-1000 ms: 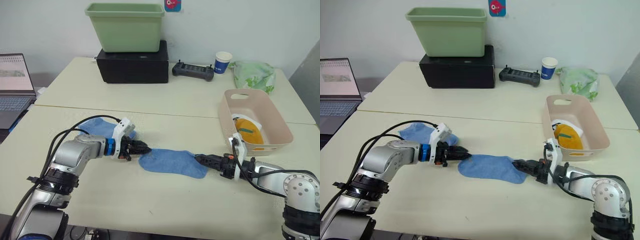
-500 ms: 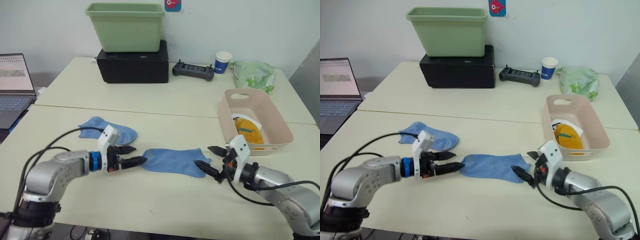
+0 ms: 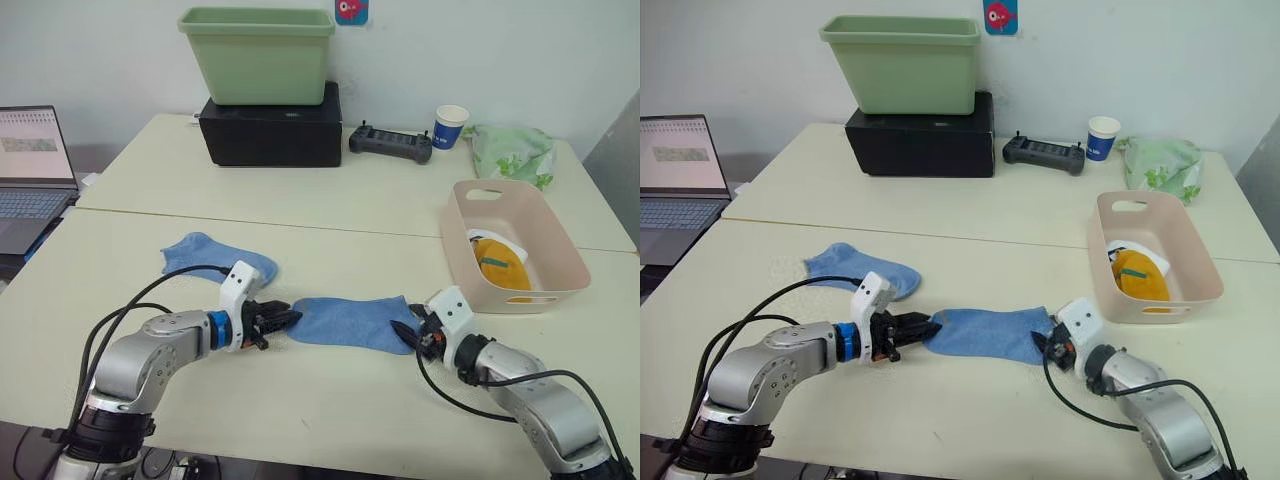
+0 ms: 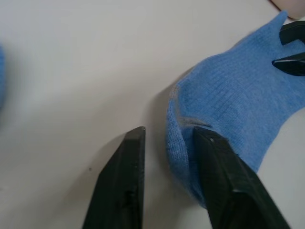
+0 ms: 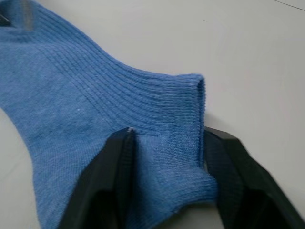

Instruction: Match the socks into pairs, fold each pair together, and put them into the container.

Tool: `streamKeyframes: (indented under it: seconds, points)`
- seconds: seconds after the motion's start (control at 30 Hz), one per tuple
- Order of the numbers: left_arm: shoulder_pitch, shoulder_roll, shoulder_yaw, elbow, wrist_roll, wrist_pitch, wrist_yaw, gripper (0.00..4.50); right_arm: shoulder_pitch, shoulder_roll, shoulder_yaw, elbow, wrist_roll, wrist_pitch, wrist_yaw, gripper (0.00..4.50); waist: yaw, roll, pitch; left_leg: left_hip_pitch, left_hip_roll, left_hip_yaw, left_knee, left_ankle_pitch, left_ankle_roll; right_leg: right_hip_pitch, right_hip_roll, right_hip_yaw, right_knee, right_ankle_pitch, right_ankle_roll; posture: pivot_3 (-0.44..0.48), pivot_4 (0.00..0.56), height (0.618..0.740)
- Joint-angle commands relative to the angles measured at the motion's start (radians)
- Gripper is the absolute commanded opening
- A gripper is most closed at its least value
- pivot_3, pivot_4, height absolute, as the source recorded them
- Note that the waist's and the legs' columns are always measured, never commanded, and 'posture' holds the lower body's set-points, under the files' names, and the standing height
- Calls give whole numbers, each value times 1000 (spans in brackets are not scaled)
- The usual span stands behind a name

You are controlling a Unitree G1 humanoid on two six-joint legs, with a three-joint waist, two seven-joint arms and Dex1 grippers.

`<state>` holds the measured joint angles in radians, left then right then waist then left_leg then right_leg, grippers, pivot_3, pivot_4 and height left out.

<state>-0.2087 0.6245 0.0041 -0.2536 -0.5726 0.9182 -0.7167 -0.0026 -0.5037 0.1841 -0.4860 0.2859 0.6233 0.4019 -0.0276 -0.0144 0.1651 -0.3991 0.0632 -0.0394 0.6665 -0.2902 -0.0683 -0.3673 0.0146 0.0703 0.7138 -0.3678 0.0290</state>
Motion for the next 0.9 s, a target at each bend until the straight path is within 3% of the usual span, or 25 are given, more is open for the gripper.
streamKeyframes:
  seconds: [0.03, 0.07, 0.13, 0.37, 0.53, 0.67, 0.87, 0.9]
  points:
    - [7, 0, -21, -7, -5, 6, -19, 316, -7, -7, -5, -35, -17, -18, 19, 917, 0, 0, 0, 0, 0, 0, 0, 0, 0, 0, 0, 0, 0, 0, 0, 0, 150, 720]
    - [8, 4, -20, -7, -4, 3, -24, 16, -7, -5, -9, -39, -16, -15, 21, 584, 0, 0, 0, 0, 0, 0, 0, 0, 0, 0, 0, 0, 0, 0, 0, 0, 150, 720]
    - [9, 24, -1, -13, -12, 11, -37, 0, -1, -14, -23, -67, 2, 0, 39, 38, 0, 0, 0, 0, 0, 0, 0, 0, 0, 0, 0, 0, 0, 0, 0, 0, 150, 720]
    - [99, 170, 124, -118, -167, 150, -133, 0, 64, -113, -35, -279, 179, 182, 158, 38, -5, 0, 0, 0, 1, -3, -1, 0, 0, -1, 0, 0, 1, 0, 0, 0, 150, 720]
    - [218, 227, 162, -166, -174, 143, -144, 0, 106, -155, -10, -334, 186, 210, 160, 38, -3, 0, 0, 0, 0, -6, -1, 0, 0, 0, 0, 1, 0, 0, 0, 0, 150, 720]
    - [323, 212, 160, -192, -137, 86, -119, 0, 123, -148, 58, -327, 111, 176, 119, 38, -4, -1, -1, 0, 0, -8, -1, 0, 0, 0, 0, 1, 0, 0, 0, 0, 150, 720]
    - [362, 144, 150, -179, -99, 0, -67, 0, 142, -161, 103, -290, 35, 105, 124, 38, -2, -1, -1, 1, -1, -8, -1, 0, 0, 1, 0, 1, 0, 0, 0, 0, 150, 720]
    - [371, 149, 146, -181, -93, -3, -67, 0, 148, -165, 102, -285, 25, 95, 129, 296, -2, -2, -2, 1, -1, -8, -1, 0, 0, 2, 0, 1, -1, 0, 0, 0, 150, 720]
